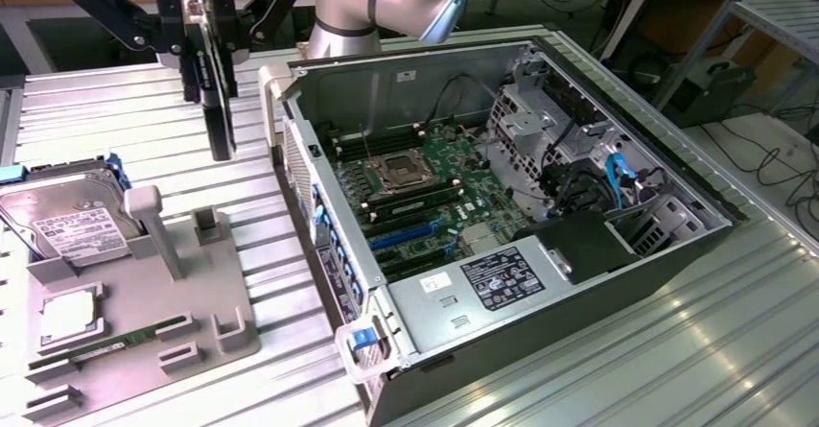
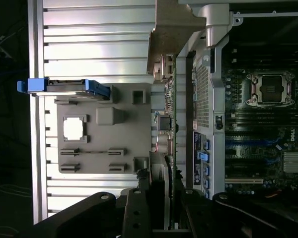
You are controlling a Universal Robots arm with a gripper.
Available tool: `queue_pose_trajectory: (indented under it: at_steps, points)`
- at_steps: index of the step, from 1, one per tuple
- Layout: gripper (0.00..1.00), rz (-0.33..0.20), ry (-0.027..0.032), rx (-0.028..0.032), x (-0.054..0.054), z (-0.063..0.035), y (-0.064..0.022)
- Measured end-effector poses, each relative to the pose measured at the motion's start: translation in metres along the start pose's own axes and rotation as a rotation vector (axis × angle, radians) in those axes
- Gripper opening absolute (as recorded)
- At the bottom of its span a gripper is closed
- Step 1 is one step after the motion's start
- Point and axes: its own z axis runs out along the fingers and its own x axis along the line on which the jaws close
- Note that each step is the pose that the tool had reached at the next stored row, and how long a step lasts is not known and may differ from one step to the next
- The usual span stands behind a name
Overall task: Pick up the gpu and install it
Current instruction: 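Pick up the gpu and move the gpu toward the slot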
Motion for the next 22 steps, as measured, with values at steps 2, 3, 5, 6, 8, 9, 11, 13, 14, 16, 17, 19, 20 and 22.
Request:
queue_pose_trajectory:
  at_steps: [2, 3, 5, 6, 8, 9, 11, 13, 14, 16, 17, 19, 20, 22]
  points:
    - [0.27, 0.000, 0.0000, 0.0000, -0.002, -0.0001, 0.0000]
    - [0.27, 0.000, 0.0000, 0.0000, -0.003, -0.0001, 0.0000]
    - [0.27, 0.000, 0.0000, 0.0000, -0.005, -0.0002, 0.0001]
    - [0.27, 0.000, 0.0000, 0.0001, -0.006, -0.0002, 0.0001]
    - [0.27, 0.000, 0.0000, 0.0000, -0.008, -0.0002, 0.0001]
    - [0.27, 0.000, 0.0000, 0.0000, -0.008, -0.0003, 0.0001]
    - [0.27, 0.000, -0.0001, 0.0000, -0.010, -0.0003, 0.0001]
    - [0.27, 0.000, 0.0001, 0.0000, -0.012, -0.0004, 0.0001]
    - [0.27, 0.000, 0.0000, 0.0000, -0.013, -0.0004, 0.0001]
    - [0.27, 0.000, -0.0001, 0.0000, -0.015, -0.0005, 0.0002]
    - [0.27, 0.000, 0.0000, 0.0000, -0.015, -0.0005, 0.0002]
    - [0.27, 0.000, 0.0000, 0.0000, -0.017, -0.0006, 0.0002]
    - [0.27, 0.000, 0.0000, 0.0000, -0.018, -0.0006, 0.0002]
    - [0.27, 0.000, 0.0000, 0.0000, -0.020, -0.0007, 0.0002]
